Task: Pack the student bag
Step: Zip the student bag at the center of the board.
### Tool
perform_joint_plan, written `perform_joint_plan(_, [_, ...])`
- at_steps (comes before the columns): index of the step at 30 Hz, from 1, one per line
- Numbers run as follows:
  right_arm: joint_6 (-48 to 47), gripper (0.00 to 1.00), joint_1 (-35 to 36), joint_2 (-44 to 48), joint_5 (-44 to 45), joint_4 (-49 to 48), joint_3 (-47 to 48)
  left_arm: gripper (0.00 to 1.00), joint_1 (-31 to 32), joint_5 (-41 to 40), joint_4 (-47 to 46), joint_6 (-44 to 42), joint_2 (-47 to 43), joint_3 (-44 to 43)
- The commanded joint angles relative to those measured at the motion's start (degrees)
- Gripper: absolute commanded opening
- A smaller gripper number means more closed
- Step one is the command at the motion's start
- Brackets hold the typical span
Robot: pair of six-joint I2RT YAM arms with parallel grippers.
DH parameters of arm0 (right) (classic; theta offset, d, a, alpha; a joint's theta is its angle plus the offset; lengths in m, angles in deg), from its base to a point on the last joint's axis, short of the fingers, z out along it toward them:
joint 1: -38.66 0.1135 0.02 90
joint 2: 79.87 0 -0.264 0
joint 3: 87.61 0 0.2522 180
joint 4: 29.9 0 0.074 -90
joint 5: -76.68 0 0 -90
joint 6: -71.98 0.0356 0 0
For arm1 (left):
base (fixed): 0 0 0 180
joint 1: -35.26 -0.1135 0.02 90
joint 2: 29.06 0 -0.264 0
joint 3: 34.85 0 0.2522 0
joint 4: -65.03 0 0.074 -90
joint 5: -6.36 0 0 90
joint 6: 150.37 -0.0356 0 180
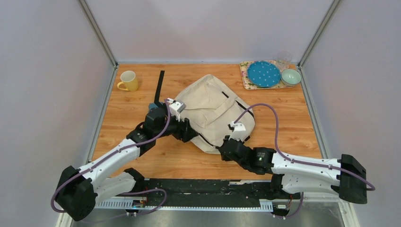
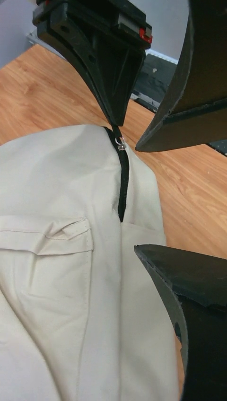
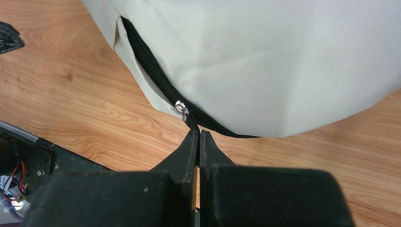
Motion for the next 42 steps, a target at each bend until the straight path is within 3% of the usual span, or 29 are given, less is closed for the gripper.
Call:
perform_joint_plan(1, [-2.0, 0.00, -0.4, 3.3, 2.9, 1.1, -0.5, 0.79, 2.4, -0.8, 7.3, -10.9, 5.6, -6.8])
perform_joint_plan(10, [-1.2, 0.00, -0.4, 3.6, 2.1, -1.2, -1.1, 0.80, 9.2, -2.1, 11.4, -11.2, 15.4, -12.5])
perform_joint_plan(19, [-0.6, 0.00, -0.5, 3.9, 1.7, -1.9, -1.0, 0.81, 11.9, -7.5, 10.0, -21.8, 15.3, -12.7])
perform_joint_plan(21, [-0.4, 0.00, -0.4, 4.1, 1.6, -1.9, -1.0, 0.81, 11.9, -12.2, 13.1, -17.4, 16.9, -15.4])
perform_joint_plan(25, [0.0, 0.00, -0.4, 3.9, 2.2, -2.2, -1.0, 0.82, 11.9, -10.7, 15.6, -1.5, 20.1, -18.3])
perform_joint_plan(29, [0.4, 0.00, -0.4, 3.8, 2.1, -2.4, -0.7, 0.82, 11.9, -8.7, 3.0, 19.7, 18.8, -11.4])
perform_joint_plan(37, [0.4, 0.00, -0.4, 4.8, 2.4, -3.8, -1.1, 0.82, 11.8, -12.7, 5.3, 26.5, 20.6, -10.3])
perform_joint_plan(42, [0.3, 0.00, -0.4, 4.6, 1.1, -6.4, -2.0, 0.83, 11.8, -12.8, -0.6, 30.7, 22.5, -8.3])
